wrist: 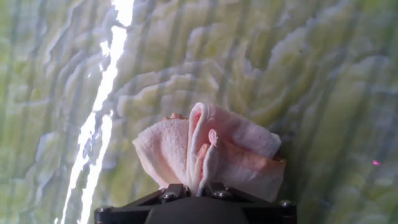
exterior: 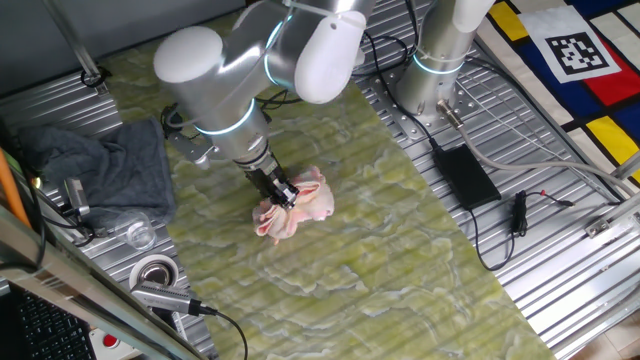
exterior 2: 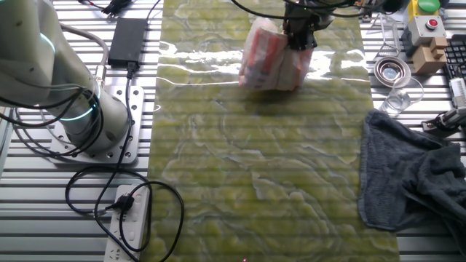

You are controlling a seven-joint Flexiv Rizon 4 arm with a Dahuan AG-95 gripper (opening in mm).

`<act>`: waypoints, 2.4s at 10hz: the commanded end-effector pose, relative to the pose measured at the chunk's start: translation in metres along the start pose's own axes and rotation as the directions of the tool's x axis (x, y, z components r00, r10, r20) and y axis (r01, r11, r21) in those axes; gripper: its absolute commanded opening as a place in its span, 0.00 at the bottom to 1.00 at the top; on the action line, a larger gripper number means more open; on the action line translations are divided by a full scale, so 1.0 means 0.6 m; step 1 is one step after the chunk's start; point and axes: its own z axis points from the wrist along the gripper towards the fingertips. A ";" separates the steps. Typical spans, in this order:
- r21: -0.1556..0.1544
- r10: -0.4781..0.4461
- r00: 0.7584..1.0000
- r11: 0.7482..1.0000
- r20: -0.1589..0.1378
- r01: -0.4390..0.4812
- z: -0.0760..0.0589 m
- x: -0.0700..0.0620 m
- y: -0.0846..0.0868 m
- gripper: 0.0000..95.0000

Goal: Clean the table with a cloth

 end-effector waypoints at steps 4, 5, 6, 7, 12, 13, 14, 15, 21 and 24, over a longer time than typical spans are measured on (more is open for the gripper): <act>0.036 0.215 0.976 0.976 0.031 -0.216 0.011 0.008 0.189 0.00; 0.036 0.264 0.963 0.963 0.049 -0.266 0.022 0.012 0.233 0.00; 0.036 0.264 0.963 0.963 0.049 -0.266 0.022 0.012 0.233 0.00; 0.029 0.301 0.951 0.953 0.066 -0.303 0.035 0.008 0.252 0.00; -0.003 0.349 0.929 0.936 0.127 -0.351 0.063 -0.006 0.254 0.00; 0.001 0.323 0.936 0.945 0.142 -0.326 0.069 -0.003 0.246 0.20; 0.004 0.300 0.942 0.953 0.153 -0.304 0.074 -0.002 0.241 0.40; 0.010 0.273 0.948 0.961 0.164 -0.278 0.079 -0.001 0.236 0.40; 0.072 0.173 0.981 0.981 0.089 -0.179 0.054 0.014 0.224 0.60; 0.156 0.118 0.993 0.980 0.026 -0.121 0.021 0.039 0.197 0.00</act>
